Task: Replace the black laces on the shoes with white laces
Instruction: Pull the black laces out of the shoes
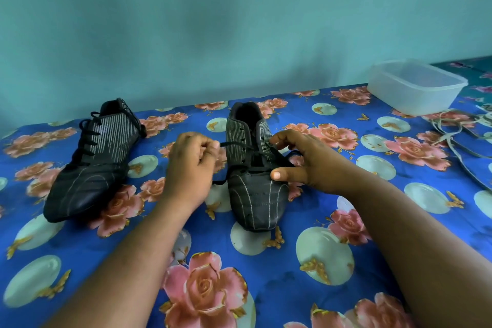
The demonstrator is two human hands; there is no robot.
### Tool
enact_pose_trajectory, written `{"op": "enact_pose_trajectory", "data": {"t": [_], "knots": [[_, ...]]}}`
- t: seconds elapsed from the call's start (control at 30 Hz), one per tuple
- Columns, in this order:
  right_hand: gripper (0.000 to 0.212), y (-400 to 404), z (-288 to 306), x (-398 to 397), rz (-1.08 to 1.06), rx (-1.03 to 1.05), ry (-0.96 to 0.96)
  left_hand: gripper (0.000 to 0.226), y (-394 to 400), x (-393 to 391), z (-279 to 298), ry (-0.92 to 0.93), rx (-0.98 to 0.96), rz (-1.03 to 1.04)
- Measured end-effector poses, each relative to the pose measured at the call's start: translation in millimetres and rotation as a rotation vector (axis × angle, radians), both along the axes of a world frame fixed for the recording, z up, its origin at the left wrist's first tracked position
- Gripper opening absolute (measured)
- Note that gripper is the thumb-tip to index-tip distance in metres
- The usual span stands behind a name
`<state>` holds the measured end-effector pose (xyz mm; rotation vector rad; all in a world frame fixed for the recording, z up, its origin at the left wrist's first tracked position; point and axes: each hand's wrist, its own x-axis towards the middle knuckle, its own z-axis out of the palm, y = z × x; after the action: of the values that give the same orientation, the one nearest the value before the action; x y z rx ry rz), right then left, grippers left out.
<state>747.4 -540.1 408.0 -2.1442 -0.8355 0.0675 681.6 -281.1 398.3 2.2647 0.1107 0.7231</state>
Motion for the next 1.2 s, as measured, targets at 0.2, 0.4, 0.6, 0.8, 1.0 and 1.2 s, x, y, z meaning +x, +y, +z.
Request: {"op": "enact_pose_trajectory", "data": {"t": [0.2,0.4,0.6,0.8,1.0,1.2], "knots": [[0.074,-2,2,0,-0.033,-0.038,-0.032,0.011,3,-6,6,0.011,-0.174,0.079],[0.056,7,12,-11,-0.049,0.082,-0.218,0.049,-14,-15,8,0.027,-0.181,-0.301],[0.037,25,10,-24,-0.021,-0.028,-0.355,0.108,-20,-23,6,0.267,0.055,-0.472],[0.019,28,12,-27,-0.014,0.010,-0.278,0.131,-19,-21,9,0.369,0.126,-0.466],[0.010,25,23,-30,0.000,0.239,0.004,0.123,-21,-22,10,0.393,0.129,-0.434],[0.014,10,35,-20,-0.368,0.514,0.236,0.120,-22,-24,12,0.411,0.128,-0.437]]}}
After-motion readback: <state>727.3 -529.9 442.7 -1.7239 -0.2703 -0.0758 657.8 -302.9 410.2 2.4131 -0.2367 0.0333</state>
